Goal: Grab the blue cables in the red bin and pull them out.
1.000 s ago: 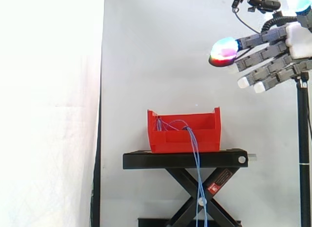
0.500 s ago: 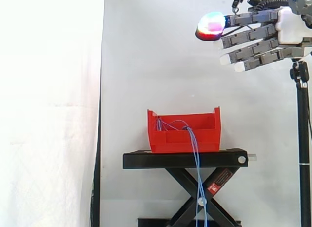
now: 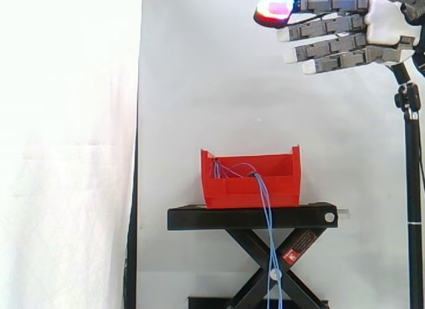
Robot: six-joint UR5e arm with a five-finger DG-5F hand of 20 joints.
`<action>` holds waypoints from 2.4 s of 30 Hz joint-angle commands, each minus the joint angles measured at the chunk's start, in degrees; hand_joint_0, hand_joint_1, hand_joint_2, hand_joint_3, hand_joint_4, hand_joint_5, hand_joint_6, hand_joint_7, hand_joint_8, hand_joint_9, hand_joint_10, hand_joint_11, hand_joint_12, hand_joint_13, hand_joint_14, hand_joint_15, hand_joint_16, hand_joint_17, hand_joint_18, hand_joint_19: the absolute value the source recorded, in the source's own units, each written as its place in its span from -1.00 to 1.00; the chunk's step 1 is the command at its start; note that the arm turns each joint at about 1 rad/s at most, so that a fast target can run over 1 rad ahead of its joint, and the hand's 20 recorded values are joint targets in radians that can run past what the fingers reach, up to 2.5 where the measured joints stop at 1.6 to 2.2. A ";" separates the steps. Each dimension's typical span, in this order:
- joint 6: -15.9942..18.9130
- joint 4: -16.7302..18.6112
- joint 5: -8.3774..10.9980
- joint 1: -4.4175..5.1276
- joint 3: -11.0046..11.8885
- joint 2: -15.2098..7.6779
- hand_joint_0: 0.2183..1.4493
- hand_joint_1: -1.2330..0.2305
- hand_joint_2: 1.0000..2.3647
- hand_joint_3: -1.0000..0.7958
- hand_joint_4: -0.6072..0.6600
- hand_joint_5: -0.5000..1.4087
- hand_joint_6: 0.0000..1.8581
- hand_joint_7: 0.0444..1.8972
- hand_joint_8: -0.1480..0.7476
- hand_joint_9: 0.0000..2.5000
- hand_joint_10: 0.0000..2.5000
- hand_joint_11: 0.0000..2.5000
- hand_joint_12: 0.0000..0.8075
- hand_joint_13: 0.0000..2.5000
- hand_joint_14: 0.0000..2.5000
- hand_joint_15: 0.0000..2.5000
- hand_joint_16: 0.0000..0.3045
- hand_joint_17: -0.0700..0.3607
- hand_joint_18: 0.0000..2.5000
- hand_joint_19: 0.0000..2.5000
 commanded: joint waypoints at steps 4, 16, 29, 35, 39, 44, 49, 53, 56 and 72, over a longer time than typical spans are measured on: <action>0.00 1.08 0.88 0.51 0.01 -0.19 -0.15 -0.18 -1.00 -1.00 0.17 -0.48 -0.99 -0.85 -0.26 -1.00 -1.00 -0.87 -0.18 -1.00 -0.99 -0.79 -0.65 -0.12 -1.00 -0.68; 0.88 2.93 1.23 1.21 0.01 -2.30 -0.15 -0.18 -1.00 -1.00 0.17 -0.48 -0.99 -0.85 -0.26 -1.00 -1.00 -0.87 -0.18 -1.00 -0.99 -0.78 -0.65 -0.12 -1.00 -0.68; 2.46 10.93 0.35 1.56 0.01 -8.19 -0.14 -0.22 -1.00 -1.00 0.19 -0.42 -0.99 -0.86 -0.24 -1.00 -1.00 -0.89 -0.17 -1.00 -0.99 -0.80 -0.65 -0.12 -1.00 -0.70; 1.85 12.16 0.53 1.91 0.01 -8.19 -0.13 -0.24 -1.00 -1.00 0.17 -0.40 -0.99 -0.87 -0.22 -1.00 -1.00 -0.87 -0.18 -1.00 -0.99 -0.80 -0.65 -0.12 -1.00 -0.69; 1.06 11.19 0.62 2.09 0.01 -8.19 -0.13 -0.24 -1.00 -1.00 0.17 -0.39 -0.99 -0.87 -0.22 -1.00 -1.00 -0.87 -0.18 -1.00 -0.99 -0.80 -0.66 -0.13 -1.00 -0.69; 0.00 11.02 0.71 2.35 0.01 -9.07 -0.13 -0.24 -1.00 -1.00 0.18 -0.38 -0.99 -0.87 -0.22 -1.00 -1.00 -0.87 -0.19 -1.00 -0.99 -0.80 -0.66 -0.13 -1.00 -0.68; 0.09 11.28 0.44 2.35 0.01 -10.30 -0.13 -0.24 -1.00 -1.00 0.19 -0.37 -0.99 -0.86 -0.21 -0.99 -1.00 -0.87 -0.18 -1.00 -0.99 -0.80 -0.66 -0.13 -1.00 -0.67; 0.00 11.37 0.62 2.44 0.01 -10.82 -0.13 -0.24 -1.00 -1.00 0.18 -0.36 -0.99 -0.86 -0.21 -0.99 -1.00 -0.87 -0.18 -1.00 -0.99 -0.79 -0.66 -0.13 -1.00 -0.66; -0.09 11.02 0.79 2.44 -0.08 -11.61 -0.13 -0.24 -1.00 -1.00 0.18 -0.34 -0.99 -0.85 -0.20 -0.98 -1.00 -0.86 -0.19 -1.00 -0.99 -0.79 -0.66 -0.13 -1.00 -0.67; -11.78 8.64 0.53 3.14 0.01 -12.76 -0.12 -0.24 -1.00 -1.00 0.22 -0.28 -0.99 -0.82 -0.20 -0.97 -1.00 -0.86 -0.19 -1.00 -0.99 -0.79 -0.66 -0.14 -1.00 -0.66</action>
